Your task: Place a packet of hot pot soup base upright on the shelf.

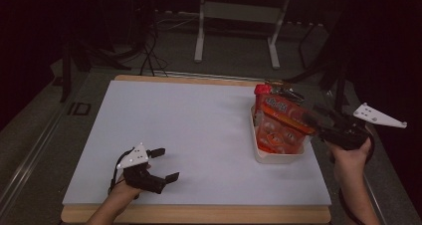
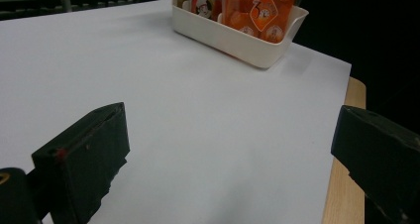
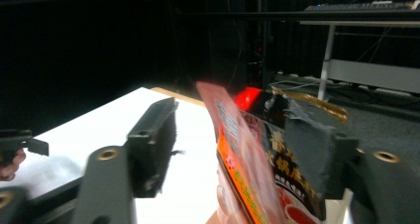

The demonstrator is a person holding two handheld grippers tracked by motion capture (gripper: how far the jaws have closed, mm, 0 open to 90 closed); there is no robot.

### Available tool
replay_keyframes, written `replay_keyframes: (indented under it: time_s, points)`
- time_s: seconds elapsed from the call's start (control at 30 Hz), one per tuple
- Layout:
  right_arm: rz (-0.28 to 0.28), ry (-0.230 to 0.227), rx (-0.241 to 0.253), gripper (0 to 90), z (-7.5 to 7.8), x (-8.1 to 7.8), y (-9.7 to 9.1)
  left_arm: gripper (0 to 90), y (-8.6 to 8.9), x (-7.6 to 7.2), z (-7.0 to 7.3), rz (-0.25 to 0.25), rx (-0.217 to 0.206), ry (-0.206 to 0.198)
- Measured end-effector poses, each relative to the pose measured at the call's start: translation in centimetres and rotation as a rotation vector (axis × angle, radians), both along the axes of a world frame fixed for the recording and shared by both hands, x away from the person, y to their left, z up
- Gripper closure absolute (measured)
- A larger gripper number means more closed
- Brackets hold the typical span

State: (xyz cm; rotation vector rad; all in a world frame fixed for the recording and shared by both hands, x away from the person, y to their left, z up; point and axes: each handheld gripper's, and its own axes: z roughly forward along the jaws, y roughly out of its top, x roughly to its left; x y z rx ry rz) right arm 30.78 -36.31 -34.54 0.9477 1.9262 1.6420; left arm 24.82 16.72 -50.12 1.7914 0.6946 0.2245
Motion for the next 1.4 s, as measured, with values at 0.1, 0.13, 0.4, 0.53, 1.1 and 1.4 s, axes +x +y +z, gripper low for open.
replay_keyframes:
  time_s: [0.1,0.13,0.4,0.53,1.1,1.4]
  points:
    - [0.056,0.034,0.006,15.2,0.5,-0.1,1.3,2.2,0.0,-0.1,0.0,-0.001,0.001,-0.001]
    - [0.056,0.034,0.006,15.2,0.5,-0.1,1.3,2.2,0.0,-0.1,0.0,0.0,0.002,-0.001]
    - [0.107,0.008,-0.021,13.8,0.7,-1.0,3.6,2.2,0.1,-0.3,0.0,-0.001,0.005,-0.004]
    - [0.152,-0.004,-0.03,13.8,0.6,-1.5,4.8,2.2,0.1,-0.3,0.1,0.0,0.005,-0.007]
    - [0.312,0.077,-0.068,13.6,-4.0,-2.5,9.3,2.2,0.2,-0.7,0.1,0.002,0.017,-0.014]
    - [0.346,0.118,-0.125,14.3,-7.2,-3.0,10.2,2.2,0.2,-0.9,0.2,0.0,0.018,-0.021]
